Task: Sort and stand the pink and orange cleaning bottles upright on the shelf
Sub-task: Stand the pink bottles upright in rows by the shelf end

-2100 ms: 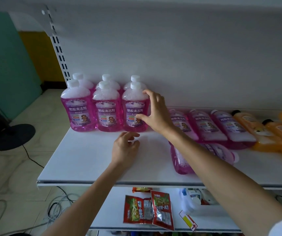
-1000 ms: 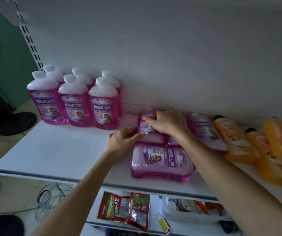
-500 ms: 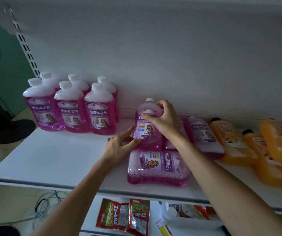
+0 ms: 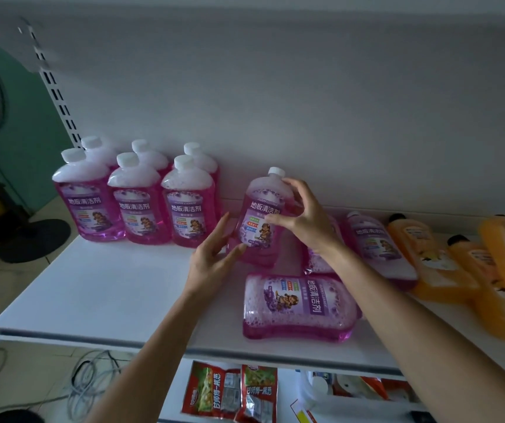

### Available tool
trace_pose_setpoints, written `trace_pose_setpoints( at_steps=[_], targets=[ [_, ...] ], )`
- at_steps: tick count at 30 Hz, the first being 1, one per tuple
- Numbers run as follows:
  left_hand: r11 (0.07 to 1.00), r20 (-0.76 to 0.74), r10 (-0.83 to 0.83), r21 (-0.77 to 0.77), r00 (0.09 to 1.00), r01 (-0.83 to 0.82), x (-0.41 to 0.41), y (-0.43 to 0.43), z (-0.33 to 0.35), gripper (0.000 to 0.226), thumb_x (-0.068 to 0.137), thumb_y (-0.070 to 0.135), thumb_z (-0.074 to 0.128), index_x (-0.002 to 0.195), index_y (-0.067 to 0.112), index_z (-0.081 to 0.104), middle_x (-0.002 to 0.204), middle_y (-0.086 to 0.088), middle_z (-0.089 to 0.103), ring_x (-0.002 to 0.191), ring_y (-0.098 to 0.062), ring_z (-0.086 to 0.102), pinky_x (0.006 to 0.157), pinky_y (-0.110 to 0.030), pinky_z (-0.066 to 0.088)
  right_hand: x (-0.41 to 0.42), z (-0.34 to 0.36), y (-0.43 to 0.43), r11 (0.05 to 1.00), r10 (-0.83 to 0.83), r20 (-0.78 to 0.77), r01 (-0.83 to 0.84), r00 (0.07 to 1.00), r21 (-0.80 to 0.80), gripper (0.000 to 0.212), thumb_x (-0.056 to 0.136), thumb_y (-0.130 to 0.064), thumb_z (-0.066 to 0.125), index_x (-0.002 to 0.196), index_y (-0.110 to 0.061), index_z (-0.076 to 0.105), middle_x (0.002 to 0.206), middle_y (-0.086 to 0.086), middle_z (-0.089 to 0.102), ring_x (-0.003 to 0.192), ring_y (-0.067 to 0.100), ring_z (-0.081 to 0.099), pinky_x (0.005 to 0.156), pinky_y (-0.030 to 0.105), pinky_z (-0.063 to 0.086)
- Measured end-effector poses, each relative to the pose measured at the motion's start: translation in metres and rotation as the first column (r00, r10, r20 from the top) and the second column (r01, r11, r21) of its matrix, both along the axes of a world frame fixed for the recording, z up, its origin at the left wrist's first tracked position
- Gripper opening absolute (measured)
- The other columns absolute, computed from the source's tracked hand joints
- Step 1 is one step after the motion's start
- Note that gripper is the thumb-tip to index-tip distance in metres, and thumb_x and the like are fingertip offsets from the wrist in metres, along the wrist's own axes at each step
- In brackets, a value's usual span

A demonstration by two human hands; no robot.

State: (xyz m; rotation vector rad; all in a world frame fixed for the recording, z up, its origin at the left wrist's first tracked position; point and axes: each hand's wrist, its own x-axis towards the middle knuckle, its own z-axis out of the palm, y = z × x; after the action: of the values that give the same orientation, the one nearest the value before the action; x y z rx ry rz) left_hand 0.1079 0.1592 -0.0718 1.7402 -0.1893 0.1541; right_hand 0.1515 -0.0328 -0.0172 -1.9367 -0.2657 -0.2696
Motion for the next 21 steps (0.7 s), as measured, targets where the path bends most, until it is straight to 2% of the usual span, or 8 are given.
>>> trace_pose_setpoints(
  at_steps=[2, 4, 5, 7, 9, 15, 18, 21],
  targets=[
    [1.000, 0.021, 0.011, 0.016, 1.000, -0.011, 0.002, -0.002, 0.000, 0.073, 0.069, 0.038, 0.073, 0.131, 0.049, 0.035, 0.130, 0.005, 0.056, 0.116, 0.001, 0.053, 0.099, -0.032, 0.045, -0.003, 0.002, 0.002, 1.000, 0.013, 0.061, -0.012, 0.998, -0.020, 0.072, 0.068, -0.020, 0.081, 0.128, -0.030, 0.044, 0.114, -0.020, 0.054, 0.099, -0.005, 0.055, 0.085, 0.014, 0.044],
    [0.997, 0.039, 0.031, 0.063, 0.999, -0.034, 0.003, -0.003, -0.002, 0.079, 0.071, 0.025, 0.076, 0.133, 0.046, 0.032, 0.124, 0.003, 0.059, 0.106, -0.001, 0.060, 0.094, -0.030, 0.048, -0.008, 0.003, 0.007, 0.993, 0.050, 0.150, -0.033, 0.987, -0.110, 0.075, 0.070, -0.020, 0.079, 0.133, -0.027, 0.040, 0.121, -0.016, 0.052, 0.099, -0.005, 0.054, 0.084, 0.006, 0.041],
    [0.996, 0.047, 0.038, 0.083, 0.998, -0.042, 0.003, -0.004, -0.003, 0.081, 0.073, 0.015, 0.077, 0.133, 0.043, 0.030, 0.121, 0.002, 0.061, 0.099, 0.002, 0.062, 0.091, -0.028, 0.050, -0.009, 0.002, 0.009, 0.986, 0.082, 0.189, -0.052, 0.979, -0.157, 0.077, 0.070, -0.022, 0.077, 0.136, -0.026, 0.037, 0.127, -0.011, 0.050, 0.105, 0.000, 0.054, 0.089, 0.008, 0.041],
    [0.995, 0.067, 0.039, 0.094, 0.997, -0.046, 0.002, -0.005, -0.005, 0.081, 0.076, 0.002, 0.072, 0.132, 0.039, 0.027, 0.116, -0.001, 0.061, 0.089, 0.009, 0.062, 0.087, -0.026, 0.052, -0.011, -0.001, 0.012, 0.975, 0.128, 0.242, -0.077, 0.962, -0.209, 0.080, 0.070, -0.024, 0.075, 0.139, -0.023, 0.034, 0.136, -0.002, 0.048, 0.117, 0.011, 0.052, 0.098, 0.023, 0.044],
    [0.993, 0.084, 0.042, 0.108, 0.996, -0.051, 0.001, -0.005, -0.005, 0.078, 0.077, -0.001, 0.069, 0.130, 0.038, 0.027, 0.110, 0.002, 0.060, 0.087, 0.011, 0.061, 0.085, -0.024, 0.053, -0.011, -0.002, 0.013, 0.969, 0.133, 0.291, -0.062, 0.948, -0.239, 0.082, 0.070, -0.023, 0.076, 0.140, -0.019, 0.033, 0.139, 0.003, 0.045, 0.121, 0.014, 0.049, 0.100, 0.029, 0.044],
    [0.991, 0.104, 0.052, 0.115, 0.993, -0.064, 0.005, -0.007, -0.007, 0.068, 0.078, -0.004, 0.068, 0.129, 0.028, 0.037, 0.105, 0.005, 0.060, 0.082, 0.011, 0.061, 0.073, -0.011, 0.050, -0.007, -0.002, 0.010, 0.947, 0.130, 0.329, -0.018, 0.935, -0.322, 0.092, 0.067, -0.021, 0.083, 0.141, -0.009, 0.030, 0.140, 0.010, 0.039, 0.122, 0.013, 0.042, 0.101, 0.017, 0.035],
    [0.989, 0.119, 0.079, 0.116, 0.990, -0.093, 0.005, -0.007, -0.006, 0.065, 0.076, 0.000, 0.071, 0.128, 0.025, 0.042, 0.105, 0.008, 0.062, 0.087, 0.005, 0.062, 0.074, -0.011, 0.049, -0.005, 0.001, 0.011, 0.929, 0.156, 0.320, -0.028, 0.935, -0.369, 0.091, 0.068, -0.021, 0.083, 0.140, -0.006, 0.029, 0.140, 0.012, 0.039, 0.119, 0.010, 0.040, 0.096, 0.004, 0.028],
    [0.976, 0.163, 0.129, 0.156, 0.978, -0.154, 0.006, -0.006, -0.005, 0.067, 0.074, 0.005, 0.075, 0.132, 0.014, 0.044, 0.109, 0.004, 0.061, 0.093, -0.002, 0.060, 0.077, -0.006, 0.046, -0.001, 0.003, 0.014, 0.912, 0.181, 0.309, -0.041, 0.934, -0.408, 0.090, 0.069, -0.018, 0.082, 0.139, -0.004, 0.028, 0.141, 0.014, 0.037, 0.120, 0.011, 0.038, 0.096, 0.003, 0.025]
  ],
)
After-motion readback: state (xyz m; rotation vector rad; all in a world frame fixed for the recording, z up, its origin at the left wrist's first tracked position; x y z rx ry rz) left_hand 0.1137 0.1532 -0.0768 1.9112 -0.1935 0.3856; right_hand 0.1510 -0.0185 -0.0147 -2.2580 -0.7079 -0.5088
